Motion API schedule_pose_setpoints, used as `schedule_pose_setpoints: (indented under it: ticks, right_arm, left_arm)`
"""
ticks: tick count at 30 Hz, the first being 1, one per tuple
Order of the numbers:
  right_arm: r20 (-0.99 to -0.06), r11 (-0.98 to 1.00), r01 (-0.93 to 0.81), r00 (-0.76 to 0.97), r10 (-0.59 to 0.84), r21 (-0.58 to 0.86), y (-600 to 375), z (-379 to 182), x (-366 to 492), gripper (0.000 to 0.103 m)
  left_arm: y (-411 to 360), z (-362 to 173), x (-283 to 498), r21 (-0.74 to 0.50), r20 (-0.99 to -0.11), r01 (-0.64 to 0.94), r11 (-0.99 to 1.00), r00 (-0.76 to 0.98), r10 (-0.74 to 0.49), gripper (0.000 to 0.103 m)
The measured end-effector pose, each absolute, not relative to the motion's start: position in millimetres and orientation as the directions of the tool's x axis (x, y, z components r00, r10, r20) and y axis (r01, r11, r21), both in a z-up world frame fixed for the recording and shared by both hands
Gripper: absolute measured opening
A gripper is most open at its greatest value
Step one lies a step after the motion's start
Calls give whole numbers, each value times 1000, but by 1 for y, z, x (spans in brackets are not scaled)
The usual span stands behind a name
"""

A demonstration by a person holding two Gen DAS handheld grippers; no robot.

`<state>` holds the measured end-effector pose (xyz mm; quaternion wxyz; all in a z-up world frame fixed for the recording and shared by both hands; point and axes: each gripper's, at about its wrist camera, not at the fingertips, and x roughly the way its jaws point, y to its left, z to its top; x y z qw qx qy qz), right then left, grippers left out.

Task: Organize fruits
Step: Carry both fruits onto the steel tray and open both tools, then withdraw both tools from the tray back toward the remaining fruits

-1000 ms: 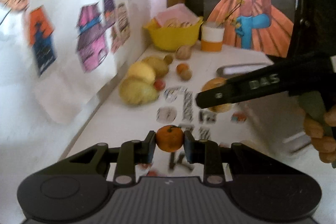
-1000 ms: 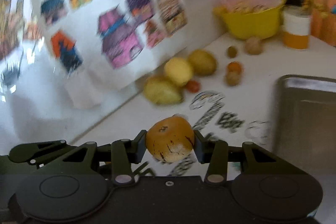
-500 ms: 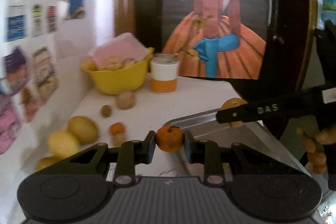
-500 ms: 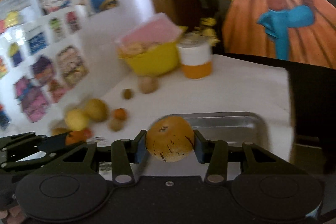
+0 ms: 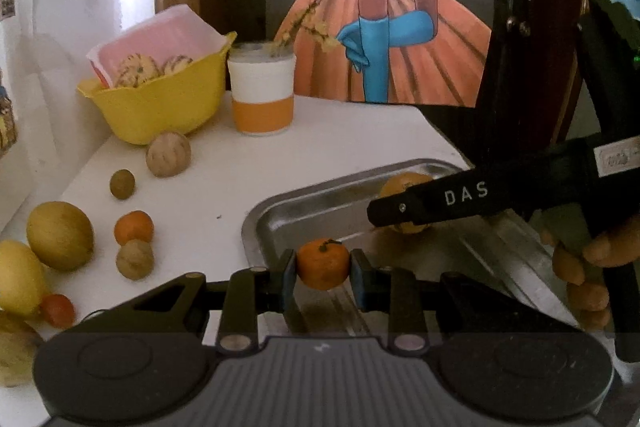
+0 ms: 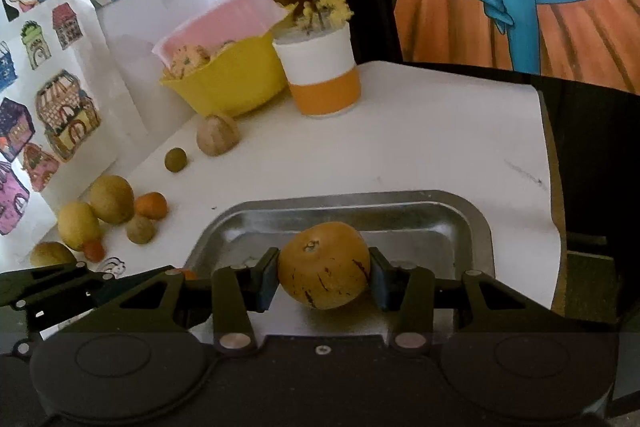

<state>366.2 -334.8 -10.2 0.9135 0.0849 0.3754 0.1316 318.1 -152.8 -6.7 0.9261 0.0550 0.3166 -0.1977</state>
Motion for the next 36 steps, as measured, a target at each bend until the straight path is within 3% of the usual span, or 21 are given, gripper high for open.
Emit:
schedule_pose_setpoints:
  ticks: [11, 14, 15, 16, 20, 28, 36]
  right_arm:
    - [-648, 950, -201, 695, 311, 240, -333, -10, 366, 50]
    - [-627, 944, -208, 708, 325, 256, -335, -7, 362, 56]
    - [-620, 940, -214, 709, 336, 265, -336, -5, 361, 57]
    - [-613, 938, -215, 714, 340, 270, -337, -2, 358, 60]
    - [-574, 938, -214, 746, 337, 272, -341, 13, 344, 74]
    - [-474, 950, -214, 828, 299, 225, -342, 56, 290, 93]
    - [-381, 958, -230, 881, 280, 172, -328, 89, 212, 102]
  left_arm:
    - [-154, -15, 325, -58, -636, 399, 915, 692, -342, 32]
    - [-153, -11, 322, -65, -634, 397, 915, 692, -345, 44]
    - [-152, -9, 320, -66, -630, 392, 918, 697, -342, 61]
    - [-150, -6, 317, -67, -617, 384, 921, 709, -341, 71]
    - [-142, 7, 304, -74, -589, 367, 927, 734, -338, 77]
    - [-107, 40, 260, -122, -518, 283, 951, 799, -304, 100]
    - [-68, 69, 204, -204, -451, 230, 952, 840, -300, 102]
